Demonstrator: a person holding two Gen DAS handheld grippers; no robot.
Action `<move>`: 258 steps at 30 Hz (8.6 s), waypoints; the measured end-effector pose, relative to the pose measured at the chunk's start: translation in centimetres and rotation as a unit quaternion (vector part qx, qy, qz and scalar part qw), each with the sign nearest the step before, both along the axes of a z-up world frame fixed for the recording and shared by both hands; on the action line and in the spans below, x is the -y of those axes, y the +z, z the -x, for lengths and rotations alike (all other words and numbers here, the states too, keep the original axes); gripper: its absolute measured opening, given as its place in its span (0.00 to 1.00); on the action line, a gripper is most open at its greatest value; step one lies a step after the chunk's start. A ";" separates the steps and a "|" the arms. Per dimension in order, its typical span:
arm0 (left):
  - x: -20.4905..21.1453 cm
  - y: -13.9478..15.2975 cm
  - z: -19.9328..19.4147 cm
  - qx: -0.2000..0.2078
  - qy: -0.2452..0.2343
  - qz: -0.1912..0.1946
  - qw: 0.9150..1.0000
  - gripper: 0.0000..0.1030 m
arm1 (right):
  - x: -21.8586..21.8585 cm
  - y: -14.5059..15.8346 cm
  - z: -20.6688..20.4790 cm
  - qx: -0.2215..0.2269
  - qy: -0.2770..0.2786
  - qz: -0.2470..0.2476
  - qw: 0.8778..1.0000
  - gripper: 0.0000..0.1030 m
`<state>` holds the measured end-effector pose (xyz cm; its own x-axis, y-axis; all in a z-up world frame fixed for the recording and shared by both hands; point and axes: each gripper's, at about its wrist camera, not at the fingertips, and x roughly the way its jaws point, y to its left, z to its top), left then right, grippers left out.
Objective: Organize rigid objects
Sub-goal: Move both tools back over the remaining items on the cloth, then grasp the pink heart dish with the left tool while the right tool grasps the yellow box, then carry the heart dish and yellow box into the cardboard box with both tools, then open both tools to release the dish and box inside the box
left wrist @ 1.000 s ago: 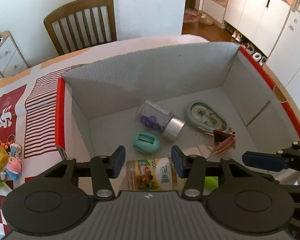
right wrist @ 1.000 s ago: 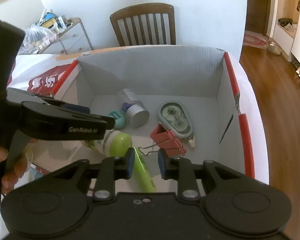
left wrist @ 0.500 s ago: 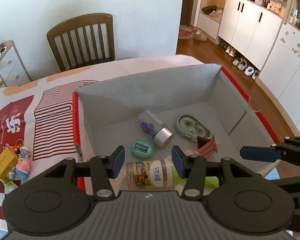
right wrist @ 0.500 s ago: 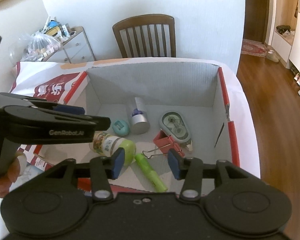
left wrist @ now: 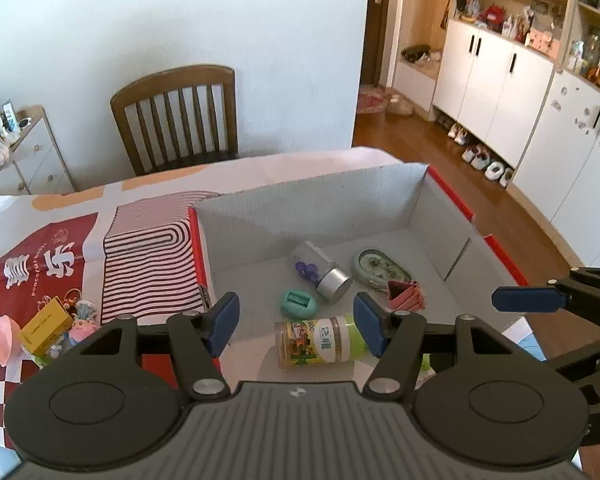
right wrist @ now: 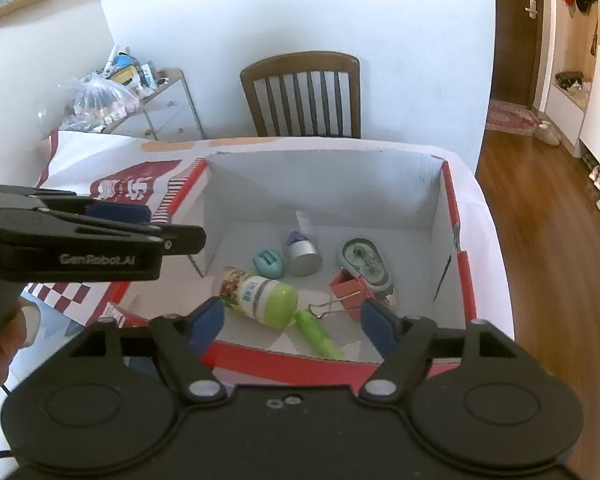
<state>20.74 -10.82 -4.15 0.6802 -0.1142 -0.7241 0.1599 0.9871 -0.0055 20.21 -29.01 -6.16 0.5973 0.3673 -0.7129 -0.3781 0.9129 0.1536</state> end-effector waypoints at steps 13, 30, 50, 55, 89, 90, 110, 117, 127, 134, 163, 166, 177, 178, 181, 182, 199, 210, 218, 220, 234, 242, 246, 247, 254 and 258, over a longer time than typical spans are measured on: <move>-3.0 2.3 4.3 0.043 -0.003 0.029 0.999 0.68 | -2.3 2.5 3.6 0.071 0.027 -0.003 0.997 0.99; -12.7 2.4 9.1 0.054 0.015 0.070 0.996 0.85 | -9.7 3.7 7.8 0.088 0.046 -0.022 0.995 0.99; -25.6 0.3 8.8 0.071 0.062 0.074 0.993 0.98 | -21.6 1.4 7.7 0.066 0.060 -0.015 0.996 0.99; -28.7 -1.4 8.0 0.067 0.072 0.067 0.993 0.98 | -24.8 0.5 7.2 0.072 0.076 0.004 0.995 0.99; -37.9 -11.4 -2.5 0.007 0.110 0.061 0.992 0.98 | -35.7 -5.6 -2.8 0.060 0.163 0.112 0.979 0.85; -37.9 -11.4 -2.7 0.007 0.107 0.063 0.992 0.98 | -35.9 -5.8 -3.0 0.060 0.166 0.116 0.977 0.85; -38.0 -12.7 -4.3 -0.002 0.100 0.078 0.992 0.93 | -37.2 -8.6 -7.2 0.036 0.192 0.109 0.975 0.76; -37.6 -12.6 -4.4 -0.002 0.092 0.066 0.994 0.76 | -37.2 -8.7 -7.2 0.031 0.193 0.108 0.975 0.68; -37.4 -11.5 -3.7 0.000 0.096 0.060 0.994 0.76 | -36.7 -7.5 -6.2 0.044 0.182 0.106 0.977 0.68; -37.2 -9.7 -2.8 0.006 0.096 0.063 0.993 0.76 | -35.9 -5.8 -5.0 0.048 0.169 0.094 0.980 0.67; -27.3 0.1 3.1 0.013 0.031 0.042 0.999 0.76 | -25.3 2.8 1.9 0.083 0.099 0.062 0.990 0.67; -25.3 0.7 3.5 0.016 0.022 0.039 0.999 0.76 | -23.4 3.3 2.4 0.089 0.093 0.060 0.990 0.67; -16.7 1.3 3.3 0.016 -0.015 0.029 0.999 0.76 | -15.4 4.0 3.2 0.102 0.071 0.061 0.990 0.67; -16.0 1.2 3.2 0.015 -0.017 0.029 0.999 0.76 | -14.6 4.0 3.2 0.102 0.068 0.061 0.991 0.67; -13.6 1.1 3.0 0.011 -0.024 0.029 0.999 0.76 | -12.3 4.0 3.1 0.104 0.060 0.064 0.991 0.67; -12.7 1.0 2.8 0.010 -0.028 0.027 0.999 0.76 | -11.6 3.9 3.0 0.104 0.058 0.066 0.991 0.67; -2.9 -1.9 -3.0 -0.032 -0.053 0.003 0.998 0.76 | -1.7 1.1 0.5 0.080 0.018 0.069 0.994 0.67; 0.4 -5.5 -8.0 -0.072 -0.040 -0.025 0.996 0.76 | 0.0 -1.4 -2.3 0.055 0.024 0.082 0.995 0.67; 1.9 -7.5 -10.6 -0.101 -0.031 -0.034 0.994 0.76 | -1.0 -2.9 -4.1 0.034 0.047 0.084 0.995 0.67; 1.9 -7.8 -11.1 -0.110 -0.027 -0.030 0.993 0.76 | -1.3 -3.2 -4.3 0.028 0.054 0.087 0.994 0.67; 2.4 -10.0 -12.8 -0.148 -0.019 -0.025 0.988 0.76 | -1.9 -5.6 -5.7 -0.012 0.057 0.092 0.994 0.67; 2.3 -10.2 -13.0 -0.157 -0.024 -0.023 0.987 0.76 | -0.8 -6.2 -5.8 -0.032 0.031 0.079 0.996 0.68; 2.3 -10.0 -12.7 -0.154 -0.020 -0.026 0.987 0.76 | -0.6 -6.3 -6.0 -0.038 0.027 0.077 0.996 0.68; 2.4 -9.9 -12.6 -0.153 -0.020 -0.025 0.988 0.76 | -0.5 -6.1 -6.1 -0.039 0.024 0.075 0.996 0.68; 2.2 -8.9 -11.5 -0.143 -0.021 -0.014 0.989 0.76 | -0.2 -4.6 -5.2 -0.025 0.019 0.065 0.997 0.73; 1.8 -7.8 -10.4 -0.127 -0.024 -0.008 0.992 0.76 | 0.2 -3.9 -4.7 -0.021 0.014 0.060 0.998 0.74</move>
<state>31.15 -12.65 -11.90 0.4692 -0.1290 -0.8736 0.2013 0.9789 -0.0365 24.93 -29.20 -10.05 0.5571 0.2934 -0.7769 -0.3988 0.9151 0.0595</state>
